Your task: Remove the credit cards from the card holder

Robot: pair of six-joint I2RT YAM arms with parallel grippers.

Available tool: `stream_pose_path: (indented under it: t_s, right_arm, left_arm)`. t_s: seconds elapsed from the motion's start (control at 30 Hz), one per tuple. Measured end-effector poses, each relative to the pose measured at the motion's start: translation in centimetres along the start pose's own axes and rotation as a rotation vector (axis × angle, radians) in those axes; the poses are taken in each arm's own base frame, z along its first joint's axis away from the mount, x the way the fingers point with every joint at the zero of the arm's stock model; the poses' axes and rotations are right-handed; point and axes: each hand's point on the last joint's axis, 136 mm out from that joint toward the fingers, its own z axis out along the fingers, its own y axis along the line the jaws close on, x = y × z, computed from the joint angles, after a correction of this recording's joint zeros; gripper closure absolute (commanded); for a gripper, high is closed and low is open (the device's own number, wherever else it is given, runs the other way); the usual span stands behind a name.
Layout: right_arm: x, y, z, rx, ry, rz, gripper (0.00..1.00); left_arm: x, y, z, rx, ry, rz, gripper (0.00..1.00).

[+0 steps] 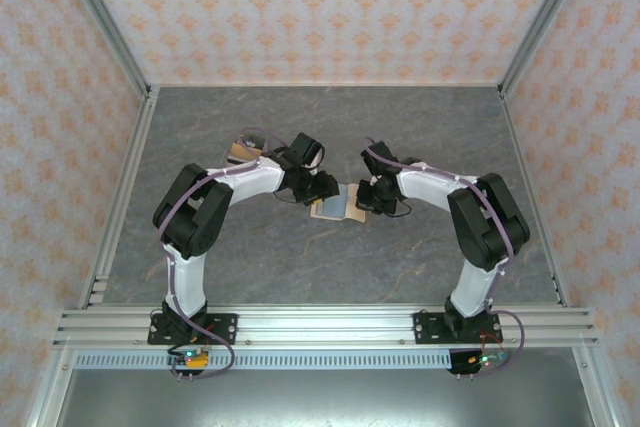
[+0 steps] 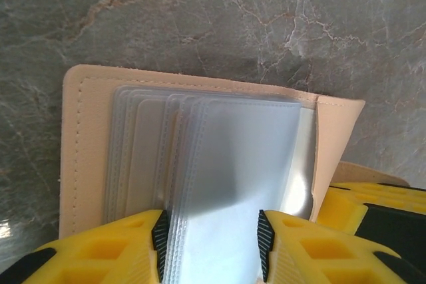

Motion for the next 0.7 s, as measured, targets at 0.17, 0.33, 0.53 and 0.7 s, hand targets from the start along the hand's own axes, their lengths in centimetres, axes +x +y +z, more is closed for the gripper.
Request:
stream_pose_path:
  t_s: [0.17,0.33,0.53,0.7]
  right_arm:
    - [-0.1,0.1,0.1,-0.001,-0.001,-0.003,0.89]
    - [-0.2,0.2,0.0,-0.002,-0.001,-0.008,0.89]
    - [-0.2,0.2,0.0,-0.002,-0.002,-0.009,0.88]
    - [-0.4,0.7,-0.1,-0.029,-0.011,-0.02,0.87]
  left_arm:
    - [0.4,-1.1,0.1,0.046,0.021,0.01,0.67]
    - [0.9,-1.8,0.1,0.072,0.038,0.022,0.72]
    - [1.0,-1.7,0.1,0.066,0.038,0.028,0.9]
    - [1.0,-0.8,-1.4,0.003,0.006,0.044,0.97]
